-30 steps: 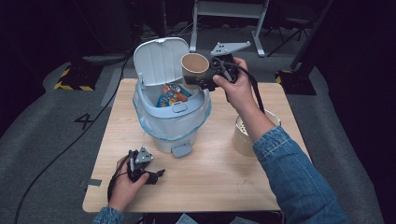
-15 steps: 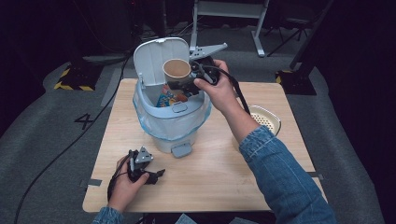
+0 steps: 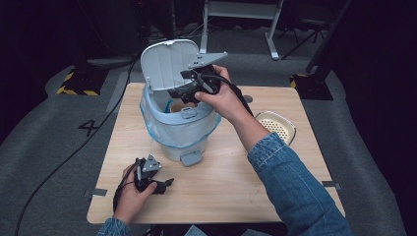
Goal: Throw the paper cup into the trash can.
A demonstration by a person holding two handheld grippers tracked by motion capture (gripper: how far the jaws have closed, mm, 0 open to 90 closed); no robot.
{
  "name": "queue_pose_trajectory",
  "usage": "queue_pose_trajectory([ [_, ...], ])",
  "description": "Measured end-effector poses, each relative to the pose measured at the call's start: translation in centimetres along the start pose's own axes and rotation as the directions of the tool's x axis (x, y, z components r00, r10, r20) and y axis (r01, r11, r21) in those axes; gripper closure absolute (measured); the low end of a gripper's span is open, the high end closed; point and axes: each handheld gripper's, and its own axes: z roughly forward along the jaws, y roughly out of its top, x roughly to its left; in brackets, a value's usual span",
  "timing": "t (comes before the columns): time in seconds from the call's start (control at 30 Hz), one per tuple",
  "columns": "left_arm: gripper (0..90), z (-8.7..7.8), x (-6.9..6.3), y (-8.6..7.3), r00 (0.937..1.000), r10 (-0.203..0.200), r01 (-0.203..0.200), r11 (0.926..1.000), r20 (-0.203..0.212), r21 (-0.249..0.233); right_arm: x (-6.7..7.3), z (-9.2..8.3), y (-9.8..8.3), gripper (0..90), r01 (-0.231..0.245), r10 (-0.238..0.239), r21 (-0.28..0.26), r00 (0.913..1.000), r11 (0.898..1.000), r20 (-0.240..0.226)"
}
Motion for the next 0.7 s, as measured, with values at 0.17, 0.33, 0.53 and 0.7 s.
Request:
queue_pose_trajectory([
  [0.17,17.1,0.0,0.0,0.0,1.0000,0.000,0.000,1.0000,0.003,0.000,-0.3,-1.2,0.3,16.5,0.013,-0.013,-0.032,0.9999,0.999,0.010],
  [0.33,17.0,0.0,0.0,0.0,1.0000,0.003,-0.003,1.0000,0.005,-0.002,-0.8,-2.9,0.4,16.5,-0.010,0.012,-0.050,0.9995,0.999,0.030],
  [0.53,17.0,0.0,0.0,0.0,1.0000,0.003,-0.003,1.0000,0.005,-0.001,-1.5,-4.9,0.2,21.7,-0.020,0.022,-0.034,0.9975,0.999,0.067],
  [0.7,17.2,-0.1,0.1,-0.1,0.9999,0.007,-0.007,1.0000,0.009,-0.001,-1.9,-6.9,-0.2,23.8,-0.033,0.035,-0.021,0.9963,0.999,0.079],
])
